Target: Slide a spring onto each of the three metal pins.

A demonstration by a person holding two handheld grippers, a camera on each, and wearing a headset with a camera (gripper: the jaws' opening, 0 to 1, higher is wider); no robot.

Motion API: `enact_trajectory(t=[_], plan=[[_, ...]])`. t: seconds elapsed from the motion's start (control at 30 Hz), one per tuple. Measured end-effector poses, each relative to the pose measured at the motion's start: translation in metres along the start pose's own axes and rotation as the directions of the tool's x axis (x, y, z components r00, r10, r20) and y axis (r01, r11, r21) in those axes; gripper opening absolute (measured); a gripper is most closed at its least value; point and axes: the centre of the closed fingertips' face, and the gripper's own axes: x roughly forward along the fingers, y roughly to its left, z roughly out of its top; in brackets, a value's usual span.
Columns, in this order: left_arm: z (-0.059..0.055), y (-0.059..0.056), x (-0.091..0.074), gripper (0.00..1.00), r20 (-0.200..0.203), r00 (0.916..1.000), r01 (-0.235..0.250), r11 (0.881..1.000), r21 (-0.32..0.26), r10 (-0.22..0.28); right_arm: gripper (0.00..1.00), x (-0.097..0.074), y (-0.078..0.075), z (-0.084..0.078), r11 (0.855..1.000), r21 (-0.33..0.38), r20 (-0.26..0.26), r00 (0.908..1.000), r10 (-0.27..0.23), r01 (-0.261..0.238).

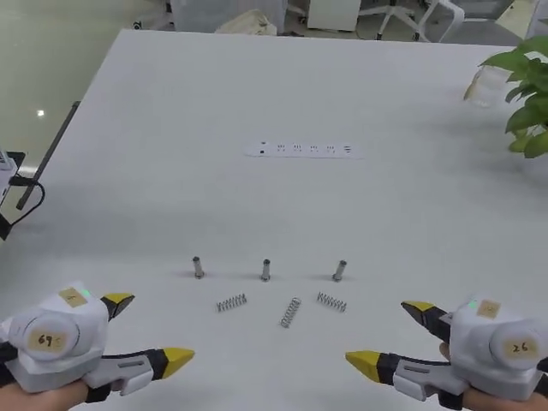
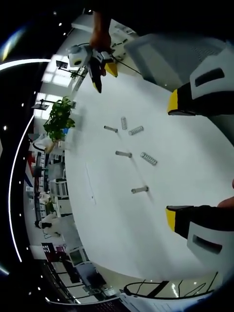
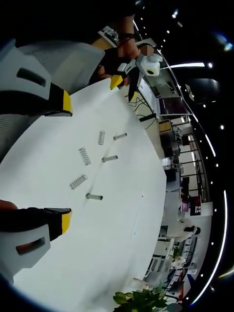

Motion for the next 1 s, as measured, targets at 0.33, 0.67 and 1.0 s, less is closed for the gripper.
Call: enact_trajectory(t=[0.33,0.67,1.0], plan=[[0.001,-0.008,0.016,0.71,-0.020,0.9984,0.053,0.998,0.029,-0.052,0.76,-0.004,0.000,-0.001,1.000,0.009,0.007,0.9999,-0.013,0.013],[0.003,-0.009,0.037,0.69,-0.046,0.9957,0.083,0.995,0.057,-0.080,0.77,-0.009,-0.001,-0.005,1.000,0.012,0.005,0.9998,-0.021,0.021],[0.007,-0.014,0.058,0.66,-0.056,0.9926,0.111,0.992,0.061,-0.108,0.78,-0.012,0.001,-0.008,1.000,0.009,-0.005,0.9997,-0.024,0.024]])
